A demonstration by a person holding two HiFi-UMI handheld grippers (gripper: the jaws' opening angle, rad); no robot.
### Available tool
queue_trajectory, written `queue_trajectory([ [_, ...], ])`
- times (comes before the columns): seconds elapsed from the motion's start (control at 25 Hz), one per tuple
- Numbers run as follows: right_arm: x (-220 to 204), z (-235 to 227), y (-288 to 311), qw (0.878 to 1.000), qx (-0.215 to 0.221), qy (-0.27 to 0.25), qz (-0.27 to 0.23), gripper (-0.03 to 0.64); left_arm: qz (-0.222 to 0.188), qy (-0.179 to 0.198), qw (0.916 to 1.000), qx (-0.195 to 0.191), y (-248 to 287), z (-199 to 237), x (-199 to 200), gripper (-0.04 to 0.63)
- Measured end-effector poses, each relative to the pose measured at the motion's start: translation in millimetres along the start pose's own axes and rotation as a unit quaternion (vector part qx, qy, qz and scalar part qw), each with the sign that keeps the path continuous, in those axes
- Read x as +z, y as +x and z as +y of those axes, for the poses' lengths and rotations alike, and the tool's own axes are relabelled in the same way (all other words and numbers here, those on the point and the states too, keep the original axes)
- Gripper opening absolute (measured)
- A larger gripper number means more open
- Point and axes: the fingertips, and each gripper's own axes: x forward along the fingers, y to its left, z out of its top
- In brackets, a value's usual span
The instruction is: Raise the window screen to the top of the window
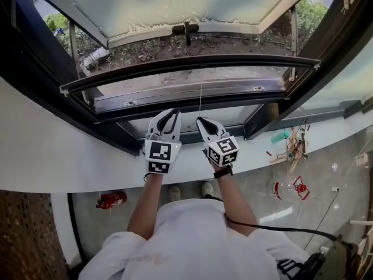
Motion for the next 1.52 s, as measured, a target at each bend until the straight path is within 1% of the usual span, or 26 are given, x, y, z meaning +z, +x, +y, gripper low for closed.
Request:
queue_trajectory([
  [0.16, 12.0, 3.8, -0.9, 1.000, 0.002, -0.010, -0.008, 0.003, -0.001, -0.004, 1.0000, 0.000, 0.8, -0.3, -0.1, 0.049],
  [0.28, 27.1, 4.6, -2.4, 1.000, 0.004, -0.013, -0.026, 0.003, -0.002, -0.005, 1.0000, 0.000, 1.8, -0.4, -0.6, 0.049],
  [0.4, 47.8, 7.8, -3.7, 0.998, 0.004, -0.035, -0.043, 0.003, -0.002, -0.006, 1.0000, 0.000, 2.6, -1.0, -1.0, 0.049],
  [0.52, 63.3, 12.1, -4.3, 0.997, -0.002, -0.065, -0.049, 0.003, -0.006, -0.021, 0.9998, 0.001, 1.8, -0.2, -1.8, 0.049],
  [0.64, 72.8, 16.5, -4.1, 0.996, -0.003, -0.073, -0.053, 0.003, -0.019, -0.034, 0.9992, 0.002, -1.2, 1.1, 8.0, 0.049],
  [0.92, 90.4, 19.1, -6.8, 0.995, -0.003, -0.073, -0.073, 0.003, -0.035, -0.031, 0.9989, 0.008, -3.8, 3.2, 22.5, 0.049],
  [1.24, 142.6, 25.1, -19.5, 0.987, -0.008, -0.102, -0.122, 0.003, -0.043, -0.030, 0.9986, 0.008, -4.5, 2.6, 31.0, 0.049],
  [1.52, 158.8, 26.9, -27.0, 0.984, -0.008, -0.104, -0.143, 0.003, -0.063, -0.019, 0.9978, 0.002, -7.1, -4.0, 49.1, 0.049],
])
